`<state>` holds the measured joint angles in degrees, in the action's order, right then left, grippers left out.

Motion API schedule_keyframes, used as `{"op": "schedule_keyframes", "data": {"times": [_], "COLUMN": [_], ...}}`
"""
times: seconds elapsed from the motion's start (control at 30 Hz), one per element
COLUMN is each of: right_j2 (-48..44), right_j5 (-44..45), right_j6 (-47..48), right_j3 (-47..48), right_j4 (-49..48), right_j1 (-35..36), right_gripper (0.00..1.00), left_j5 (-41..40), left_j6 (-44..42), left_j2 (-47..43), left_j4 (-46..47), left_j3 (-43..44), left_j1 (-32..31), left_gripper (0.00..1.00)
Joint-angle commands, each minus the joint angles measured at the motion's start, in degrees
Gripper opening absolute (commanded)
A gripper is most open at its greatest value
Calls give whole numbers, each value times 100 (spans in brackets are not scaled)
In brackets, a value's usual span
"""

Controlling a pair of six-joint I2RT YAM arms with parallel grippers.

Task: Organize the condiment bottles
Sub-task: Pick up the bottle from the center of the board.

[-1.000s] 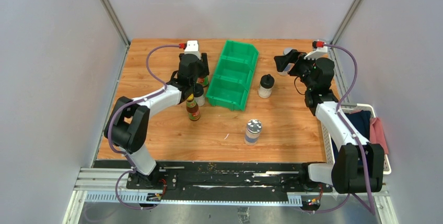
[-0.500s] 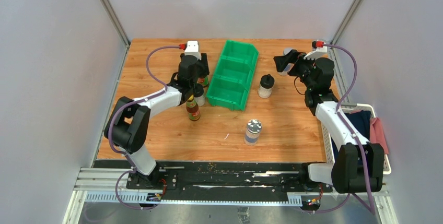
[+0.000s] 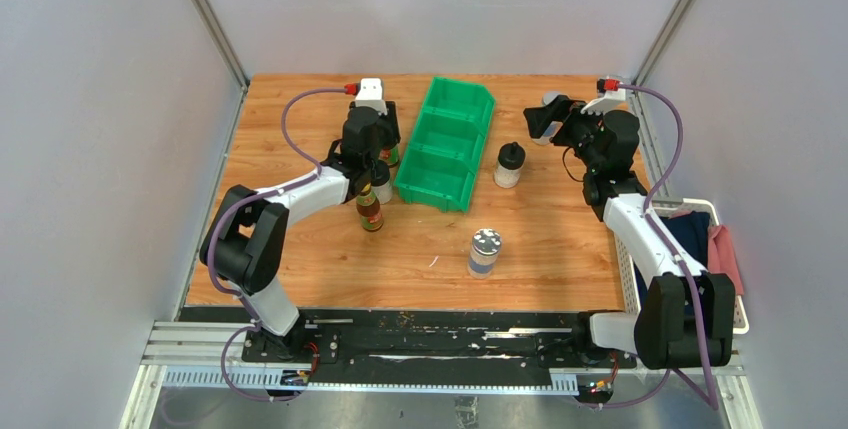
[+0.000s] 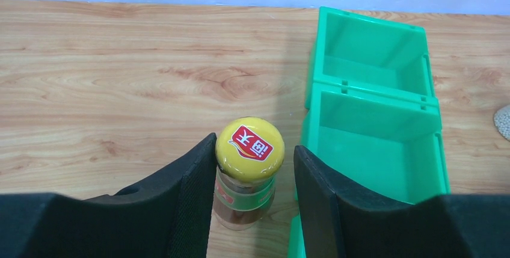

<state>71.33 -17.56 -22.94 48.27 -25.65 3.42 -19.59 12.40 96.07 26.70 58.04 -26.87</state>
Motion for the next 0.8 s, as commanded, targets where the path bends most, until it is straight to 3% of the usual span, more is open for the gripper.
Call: {"op": "schedule_keyframes", "data": {"times": [0.0, 0.27, 0.57, 0.77], "right_j2": [16, 5, 46, 67], "right_j5": [-57, -54, -63, -63], "right_j6": [-51, -58, -78, -79], "right_j3": [139, 121, 112, 112], "right_j4": [-50, -54, -66, -70], "right_j1": [-79, -79, -81, -78], "right_gripper": [100, 100, 100, 100], "left_j5": [0, 90, 97, 92], "left_j6": [-63, -27, -11, -30], "left_j2": [-47, 72, 169, 198], "left_j4": [252, 252, 249, 253], "left_j3": [-96, -63, -7, 5], "left_j1": [-46, -55, -64, -71], "left_gripper": [49, 40, 0, 0]}}
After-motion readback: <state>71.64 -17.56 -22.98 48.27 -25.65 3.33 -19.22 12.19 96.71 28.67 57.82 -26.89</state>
